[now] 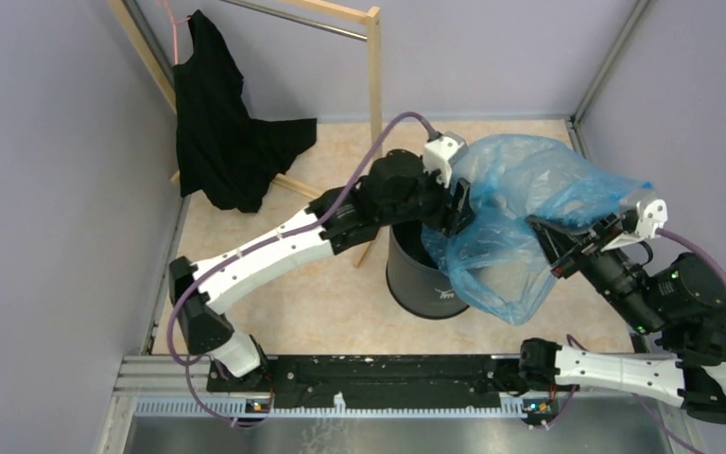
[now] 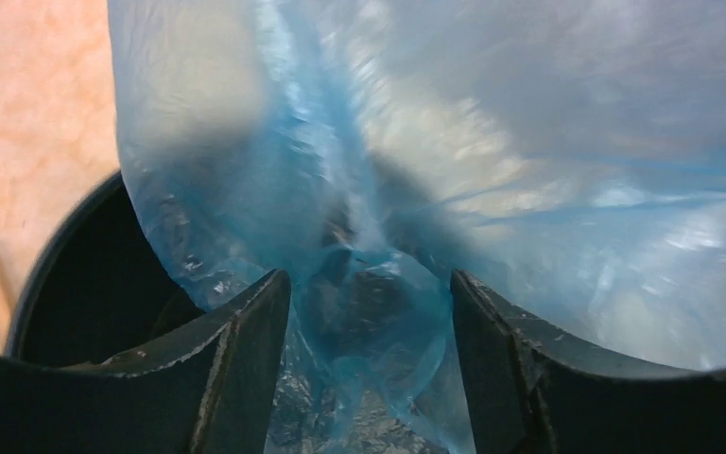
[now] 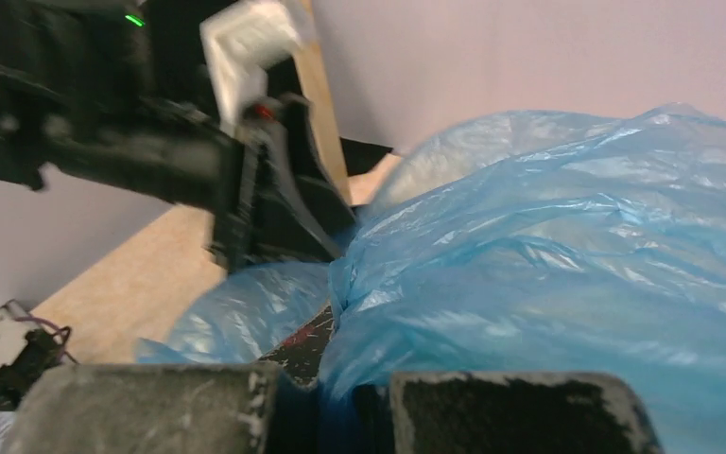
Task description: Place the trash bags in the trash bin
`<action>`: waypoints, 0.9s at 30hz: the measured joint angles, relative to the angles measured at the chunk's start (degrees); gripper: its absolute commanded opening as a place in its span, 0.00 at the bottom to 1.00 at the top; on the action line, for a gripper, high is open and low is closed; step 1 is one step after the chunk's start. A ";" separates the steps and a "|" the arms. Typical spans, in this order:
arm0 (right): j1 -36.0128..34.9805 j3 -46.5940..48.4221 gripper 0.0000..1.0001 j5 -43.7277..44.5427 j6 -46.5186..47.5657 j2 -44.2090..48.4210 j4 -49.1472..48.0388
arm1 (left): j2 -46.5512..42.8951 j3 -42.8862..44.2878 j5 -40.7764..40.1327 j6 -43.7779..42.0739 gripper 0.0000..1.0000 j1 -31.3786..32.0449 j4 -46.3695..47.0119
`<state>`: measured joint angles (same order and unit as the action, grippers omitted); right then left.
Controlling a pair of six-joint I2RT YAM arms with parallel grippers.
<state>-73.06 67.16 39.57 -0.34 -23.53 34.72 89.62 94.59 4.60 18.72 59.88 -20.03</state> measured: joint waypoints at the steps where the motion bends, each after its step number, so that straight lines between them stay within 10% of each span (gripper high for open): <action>1: 0.00 -0.57 0.00 -0.79 -0.57 0.09 -0.85 | 1.40 0.15 -1.20 -0.46 0.66 0.24 -0.31; 7: 0.00 -2.12 0.00 -3.93 -2.51 -3.19 -5.49 | 2.16 -8.81 -6.23 -0.68 0.69 1.14 -1.14; 12: 0.00 1.64 0.00 -5.44 -2.01 -11.78 -6.12 | -4.22 -17.94 -7.76 0.35 0.98 1.20 -0.52; 27: 0.00 3.34 0.00 -15.91 0.37 -10.67 -5.27 | -27.41 -19.02 -10.29 0.37 0.98 0.90 4.57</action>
<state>-73.06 70.50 23.66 0.03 -34.20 29.45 62.22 75.57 -5.69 19.09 60.77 -15.46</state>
